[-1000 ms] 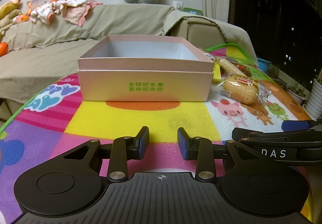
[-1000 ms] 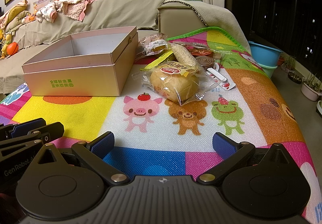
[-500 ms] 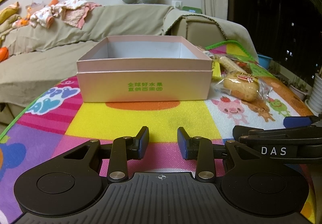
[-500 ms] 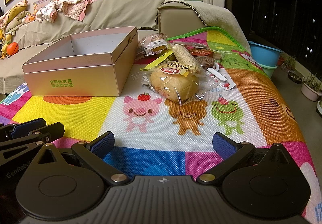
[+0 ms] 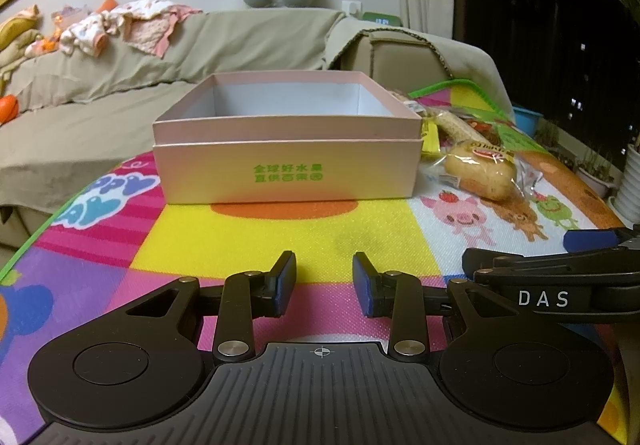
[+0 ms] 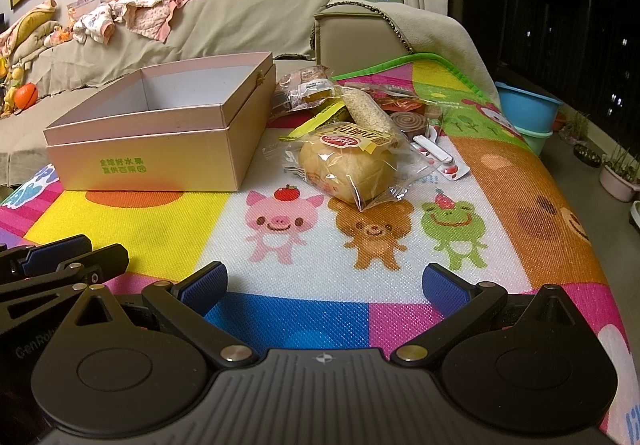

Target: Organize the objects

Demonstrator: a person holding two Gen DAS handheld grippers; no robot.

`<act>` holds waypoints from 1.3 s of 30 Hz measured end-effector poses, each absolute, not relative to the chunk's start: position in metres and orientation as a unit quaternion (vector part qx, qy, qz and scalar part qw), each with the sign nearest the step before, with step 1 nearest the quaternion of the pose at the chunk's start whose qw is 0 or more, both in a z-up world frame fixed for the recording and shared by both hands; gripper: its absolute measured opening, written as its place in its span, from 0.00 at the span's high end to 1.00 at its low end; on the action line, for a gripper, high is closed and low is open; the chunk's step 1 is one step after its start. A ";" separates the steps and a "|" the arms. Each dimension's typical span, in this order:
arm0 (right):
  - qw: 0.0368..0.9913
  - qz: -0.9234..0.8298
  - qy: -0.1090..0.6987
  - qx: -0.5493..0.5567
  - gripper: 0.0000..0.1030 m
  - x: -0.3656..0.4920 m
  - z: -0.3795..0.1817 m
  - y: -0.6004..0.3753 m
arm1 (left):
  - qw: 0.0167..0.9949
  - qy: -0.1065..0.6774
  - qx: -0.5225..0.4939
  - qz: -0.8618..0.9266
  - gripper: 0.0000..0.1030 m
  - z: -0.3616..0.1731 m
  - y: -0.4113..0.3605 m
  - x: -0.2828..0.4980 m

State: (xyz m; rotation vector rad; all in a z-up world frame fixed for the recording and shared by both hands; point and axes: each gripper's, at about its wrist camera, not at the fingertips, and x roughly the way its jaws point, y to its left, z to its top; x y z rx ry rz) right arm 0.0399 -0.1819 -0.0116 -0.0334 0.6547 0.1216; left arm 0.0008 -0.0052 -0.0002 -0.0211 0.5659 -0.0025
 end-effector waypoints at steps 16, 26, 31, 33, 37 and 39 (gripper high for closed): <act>0.917 0.091 0.388 -0.026 0.00 0.056 -0.003 -0.183 | 0.949 0.314 0.006 -0.022 0.65 0.014 0.011 0.010; 0.916 0.091 0.389 -0.029 0.00 0.057 -0.001 -0.183 | 0.969 0.244 -0.029 0.002 0.65 0.070 0.078 0.034; 0.928 0.118 0.354 -0.011 0.00 0.060 0.015 -0.189 | 0.968 0.246 -0.022 0.040 0.66 0.073 0.110 0.079; 0.948 0.089 0.307 -0.010 0.00 0.061 0.028 -0.192 | 0.964 0.260 -0.020 0.044 0.66 0.068 0.116 0.099; 0.950 0.108 0.291 -0.037 0.00 0.083 0.050 -0.198 | 0.958 0.282 -0.033 0.036 0.66 0.058 0.121 0.134; 0.947 0.122 0.293 -0.055 0.00 0.091 0.054 -0.201 | 0.959 0.279 -0.034 0.032 0.66 0.052 0.120 0.140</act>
